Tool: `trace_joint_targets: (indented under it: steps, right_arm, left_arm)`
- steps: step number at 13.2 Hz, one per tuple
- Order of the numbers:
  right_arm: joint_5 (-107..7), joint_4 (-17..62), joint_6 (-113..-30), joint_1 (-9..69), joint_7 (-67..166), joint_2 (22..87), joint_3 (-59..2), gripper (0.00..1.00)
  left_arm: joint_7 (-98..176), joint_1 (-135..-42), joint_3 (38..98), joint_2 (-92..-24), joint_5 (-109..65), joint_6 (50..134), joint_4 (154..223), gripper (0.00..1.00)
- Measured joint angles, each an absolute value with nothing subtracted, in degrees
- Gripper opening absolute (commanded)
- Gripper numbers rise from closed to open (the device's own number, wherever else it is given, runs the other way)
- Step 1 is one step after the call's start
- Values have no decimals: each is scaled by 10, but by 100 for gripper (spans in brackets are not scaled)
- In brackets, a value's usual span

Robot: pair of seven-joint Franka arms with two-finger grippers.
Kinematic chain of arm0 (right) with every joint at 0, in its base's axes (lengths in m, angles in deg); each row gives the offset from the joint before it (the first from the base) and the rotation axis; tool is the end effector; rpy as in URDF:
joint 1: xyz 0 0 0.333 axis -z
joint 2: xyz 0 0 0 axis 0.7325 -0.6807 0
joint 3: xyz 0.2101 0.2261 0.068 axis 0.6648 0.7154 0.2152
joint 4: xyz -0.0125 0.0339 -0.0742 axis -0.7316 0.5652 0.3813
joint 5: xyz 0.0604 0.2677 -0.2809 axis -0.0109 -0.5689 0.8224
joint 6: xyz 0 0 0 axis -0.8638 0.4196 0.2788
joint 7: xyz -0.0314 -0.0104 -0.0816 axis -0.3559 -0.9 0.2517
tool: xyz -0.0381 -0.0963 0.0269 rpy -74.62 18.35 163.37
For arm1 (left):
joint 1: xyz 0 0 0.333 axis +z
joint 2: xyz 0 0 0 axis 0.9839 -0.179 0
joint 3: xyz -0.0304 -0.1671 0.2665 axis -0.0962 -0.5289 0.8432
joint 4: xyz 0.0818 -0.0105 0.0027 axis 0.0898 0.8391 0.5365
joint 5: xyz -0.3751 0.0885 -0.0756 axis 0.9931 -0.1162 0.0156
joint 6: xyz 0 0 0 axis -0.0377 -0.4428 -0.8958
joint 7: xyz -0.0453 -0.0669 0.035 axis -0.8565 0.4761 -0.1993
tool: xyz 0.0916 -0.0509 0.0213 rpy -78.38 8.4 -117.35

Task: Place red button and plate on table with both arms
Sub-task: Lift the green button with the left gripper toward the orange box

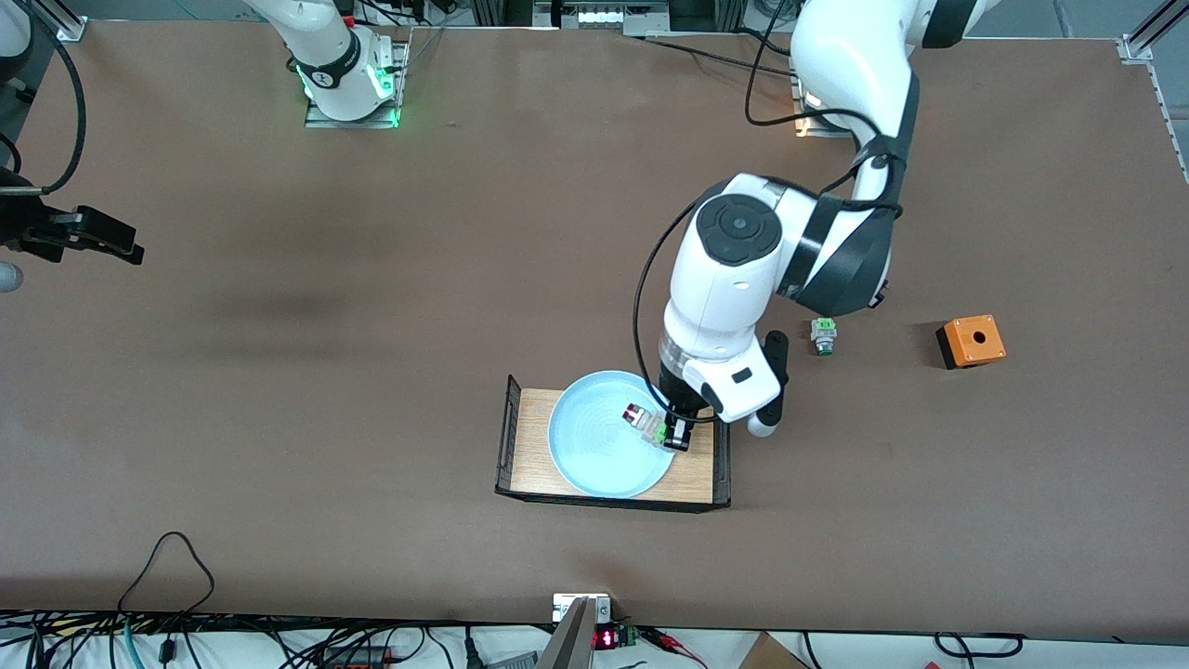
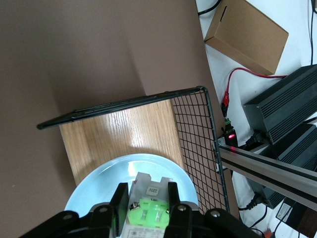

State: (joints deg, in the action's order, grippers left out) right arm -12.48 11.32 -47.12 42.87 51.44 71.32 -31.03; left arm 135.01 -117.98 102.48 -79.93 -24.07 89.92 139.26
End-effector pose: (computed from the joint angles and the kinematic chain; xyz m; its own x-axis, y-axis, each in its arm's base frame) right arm 0.5861 -0.0353 0.5838 0.9985 -0.0171 -0.0525 -0.0162 -0.9997 0.0170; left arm 0.6901 -0.3920 0.4501 0.2512 0.9678 0.0129 0.9169 -0.2422 0.3172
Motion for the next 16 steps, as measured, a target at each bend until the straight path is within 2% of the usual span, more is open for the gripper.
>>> trace_joint_targets:
  steps: [4, 9, 16]
  right_arm:
    - [-125, 113, -471, 428, 514, 713, -309, 100]
    - [-125, 113, -471, 428, 514, 713, -309, 100]
    - [-125, 114, -485, 413, 514, 702, -307, 100]
  left_arm:
    - [1253, -1169, 1030, -754, -241, 849, 1392, 1]
    - [1054, -1113, 1031, -747, -241, 799, 1402, 1]
    - [749, -1043, 1030, -712, -240, 790, 1538, 1]
